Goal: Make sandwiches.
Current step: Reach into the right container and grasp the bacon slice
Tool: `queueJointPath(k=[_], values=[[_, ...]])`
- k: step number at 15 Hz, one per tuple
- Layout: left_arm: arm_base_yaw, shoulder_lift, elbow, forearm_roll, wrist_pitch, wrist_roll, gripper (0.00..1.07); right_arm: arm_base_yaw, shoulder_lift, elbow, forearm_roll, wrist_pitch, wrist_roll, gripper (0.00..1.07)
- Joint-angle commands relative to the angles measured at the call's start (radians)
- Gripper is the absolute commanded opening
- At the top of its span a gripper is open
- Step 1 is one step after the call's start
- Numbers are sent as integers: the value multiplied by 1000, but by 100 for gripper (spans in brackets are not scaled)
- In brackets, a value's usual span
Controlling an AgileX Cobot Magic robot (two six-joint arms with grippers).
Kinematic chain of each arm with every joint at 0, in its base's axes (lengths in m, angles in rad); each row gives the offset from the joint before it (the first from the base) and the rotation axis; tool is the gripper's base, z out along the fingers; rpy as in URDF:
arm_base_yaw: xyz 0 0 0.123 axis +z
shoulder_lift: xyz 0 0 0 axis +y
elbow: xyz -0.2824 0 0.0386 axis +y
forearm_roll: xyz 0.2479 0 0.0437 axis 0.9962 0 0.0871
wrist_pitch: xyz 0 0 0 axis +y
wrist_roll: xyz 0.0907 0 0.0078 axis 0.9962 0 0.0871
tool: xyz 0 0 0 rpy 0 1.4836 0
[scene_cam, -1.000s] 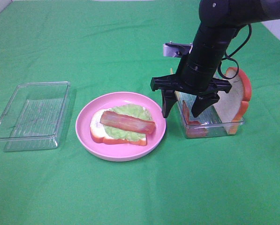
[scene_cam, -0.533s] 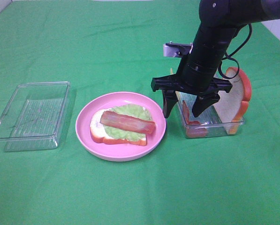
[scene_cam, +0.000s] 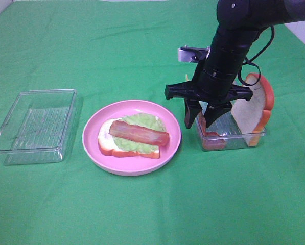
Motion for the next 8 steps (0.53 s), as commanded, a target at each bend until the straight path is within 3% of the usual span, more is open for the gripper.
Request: queueJointPath(k=[1,4,8], values=[[-2,-21,1,-3,-4,-3,88,-3,-4,-7,-12,6,-10,21],[-2,-21,1,-3,-4,-3,88,-3,-4,-7,-46,11,14,0],[-2,-21,1,-3,-4,-3,88,-3,-10,-7,-52,26,16,0]])
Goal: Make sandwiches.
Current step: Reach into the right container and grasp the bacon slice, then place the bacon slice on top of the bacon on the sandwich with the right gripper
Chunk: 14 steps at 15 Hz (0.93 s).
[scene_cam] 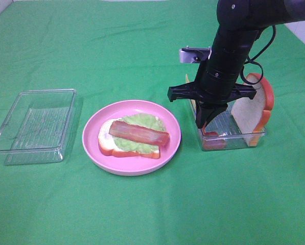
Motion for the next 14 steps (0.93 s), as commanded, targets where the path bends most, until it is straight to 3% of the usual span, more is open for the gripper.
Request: queueJointPath(k=[1,6,9,14], values=[[-2,-21,1,-3,-4,-3,88,-3,-17,-7,-4,20,9,0],[-2,-21,1,-3,-4,-3,88,-3,-214,-8,16,41,57,0],[-2,-21,1,-3,-4,-3,88,13,-296,-60,166,32,5,0],[-2,-21,1,-3,-4,-3,88,119,-215,-116,435,-76,-169,0]])
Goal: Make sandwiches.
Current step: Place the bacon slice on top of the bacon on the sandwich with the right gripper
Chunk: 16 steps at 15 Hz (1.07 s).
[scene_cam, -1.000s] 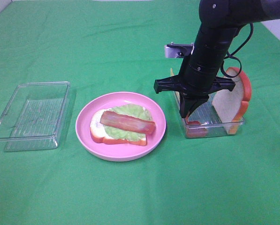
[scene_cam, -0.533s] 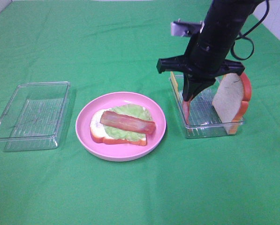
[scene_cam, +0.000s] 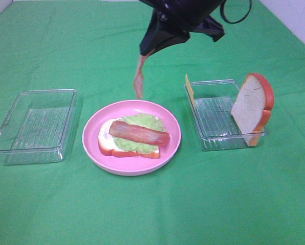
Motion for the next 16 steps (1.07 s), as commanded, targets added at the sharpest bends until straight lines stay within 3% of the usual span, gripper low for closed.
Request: queueJointPath(k=[1,7,12,16], values=[[-2,-21,1,-3,-4,-3,88,39,75,-26,93,-22,-77,0],[-2,-21,1,-3,-4,-3,88,110,277,-135,184,-9,-146,0],[-2,-21,1,-3,-4,-3,88,130,362,-135,208,-37,-169,0],[-2,-21,1,-3,-4,-3,88,122,378,-135,137,-28,-170,0]])
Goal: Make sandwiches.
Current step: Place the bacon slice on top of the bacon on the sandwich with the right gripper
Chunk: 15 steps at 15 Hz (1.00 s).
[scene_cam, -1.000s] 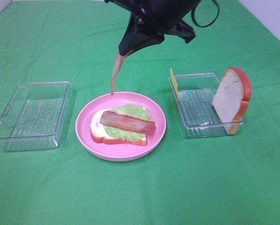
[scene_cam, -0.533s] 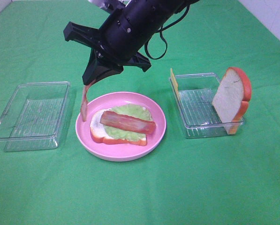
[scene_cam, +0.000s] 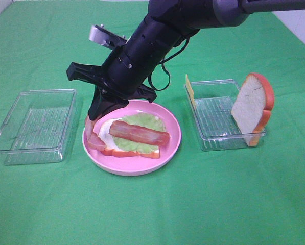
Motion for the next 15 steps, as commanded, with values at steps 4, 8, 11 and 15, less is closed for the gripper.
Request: queueJointPath(k=[4,8,11,15], values=[[-2,-21,1,-3,-4,-3,88,-51,2,-7,-234,25,86,0],[-2,-21,1,-3,-4,-3,88,-50,2,-7,-421,44,173,0],[-2,-21,1,-3,-4,-3,88,-50,2,-7,-442,49,190,0],[-2,-21,1,-3,-4,-3,88,-50,0,-7,-445,48,190,4]])
